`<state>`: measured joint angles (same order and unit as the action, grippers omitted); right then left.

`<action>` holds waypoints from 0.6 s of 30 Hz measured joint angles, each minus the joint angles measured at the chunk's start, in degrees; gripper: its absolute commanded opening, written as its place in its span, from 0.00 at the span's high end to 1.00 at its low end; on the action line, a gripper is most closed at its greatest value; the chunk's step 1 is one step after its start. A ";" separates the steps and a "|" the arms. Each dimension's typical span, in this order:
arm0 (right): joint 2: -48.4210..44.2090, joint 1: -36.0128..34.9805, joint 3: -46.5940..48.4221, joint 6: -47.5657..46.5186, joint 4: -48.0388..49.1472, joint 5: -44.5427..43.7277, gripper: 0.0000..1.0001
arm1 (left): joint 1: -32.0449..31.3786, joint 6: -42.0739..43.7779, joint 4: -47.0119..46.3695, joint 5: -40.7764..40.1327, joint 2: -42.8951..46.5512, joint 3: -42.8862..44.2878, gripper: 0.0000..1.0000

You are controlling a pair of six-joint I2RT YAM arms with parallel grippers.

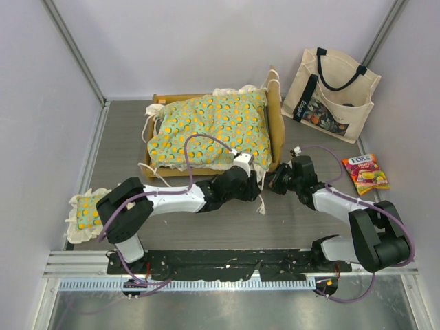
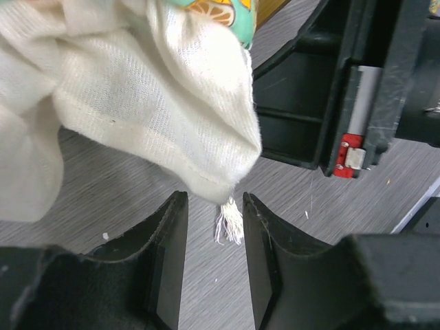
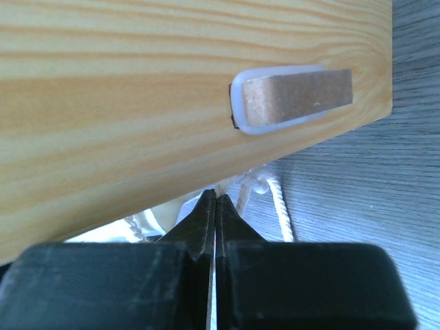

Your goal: Set up the pet bed

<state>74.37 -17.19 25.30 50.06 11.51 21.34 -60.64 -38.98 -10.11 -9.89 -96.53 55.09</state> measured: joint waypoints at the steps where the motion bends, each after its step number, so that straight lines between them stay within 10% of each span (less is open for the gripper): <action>1: 0.00 0.00 0.07 0.02 -0.04 0.02 0.99 | 0.00 -0.50 -0.66 0.11 -0.85 0.00 0.59; 18: 0.00 0.00 0.42 0.04 -0.42 0.20 0.99 | 0.76 -1.03 -10.03 -3.02 -5.01 -1.57 0.65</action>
<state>74.37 -17.19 25.71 50.11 11.09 21.54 -59.88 -40.01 -20.14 -12.91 -101.54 53.52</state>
